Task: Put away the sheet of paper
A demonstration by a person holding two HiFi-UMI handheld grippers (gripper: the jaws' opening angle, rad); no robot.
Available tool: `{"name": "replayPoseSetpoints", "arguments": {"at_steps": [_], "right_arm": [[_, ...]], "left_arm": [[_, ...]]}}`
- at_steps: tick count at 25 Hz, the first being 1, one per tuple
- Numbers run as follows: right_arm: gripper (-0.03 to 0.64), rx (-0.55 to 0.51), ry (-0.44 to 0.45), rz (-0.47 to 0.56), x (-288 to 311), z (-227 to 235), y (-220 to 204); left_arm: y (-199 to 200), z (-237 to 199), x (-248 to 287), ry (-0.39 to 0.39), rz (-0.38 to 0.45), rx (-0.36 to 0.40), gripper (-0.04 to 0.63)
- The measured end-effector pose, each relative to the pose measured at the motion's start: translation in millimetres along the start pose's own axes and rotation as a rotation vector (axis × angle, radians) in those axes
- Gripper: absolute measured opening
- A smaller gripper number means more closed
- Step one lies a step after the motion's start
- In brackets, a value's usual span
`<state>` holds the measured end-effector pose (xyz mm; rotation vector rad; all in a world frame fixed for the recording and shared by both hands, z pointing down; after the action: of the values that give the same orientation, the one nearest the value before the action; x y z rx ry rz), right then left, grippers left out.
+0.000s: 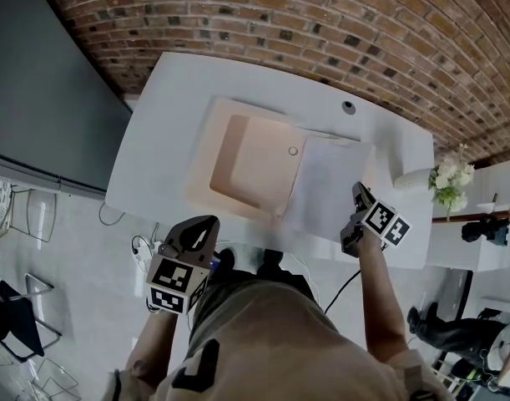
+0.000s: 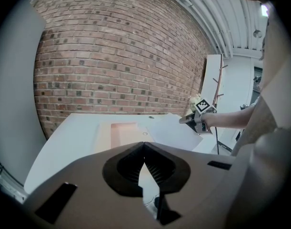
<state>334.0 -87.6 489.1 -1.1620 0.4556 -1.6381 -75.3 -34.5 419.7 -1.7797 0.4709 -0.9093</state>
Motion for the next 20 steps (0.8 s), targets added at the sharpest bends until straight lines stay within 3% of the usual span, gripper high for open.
{"name": "replayPoseSetpoints", "arguments": {"at_steps": [11,20], "right_arm": [[0.023,-0.014,0.024,0.006,4.4,-11.0,2.4],[0.023,-0.012,0.093,0.006,7.3,-30.1,5.7]], "left_arm": [[0.8,-3.9,0.2,-0.001,0.007,-0.002,0.014],[-0.8,-6.6,-1.4,0.000,0.012,-0.008,0.014]]}}
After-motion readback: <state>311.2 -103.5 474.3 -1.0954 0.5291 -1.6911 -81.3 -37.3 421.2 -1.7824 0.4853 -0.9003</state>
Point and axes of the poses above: the fingertips, and each gripper's own axes: x forward along the fingers, z to its right, y out of its top, the point moved 6 cm from there along -x, backward along the fingers, and after that the axes turned 11 degrees about z, right-handed, at the moved point
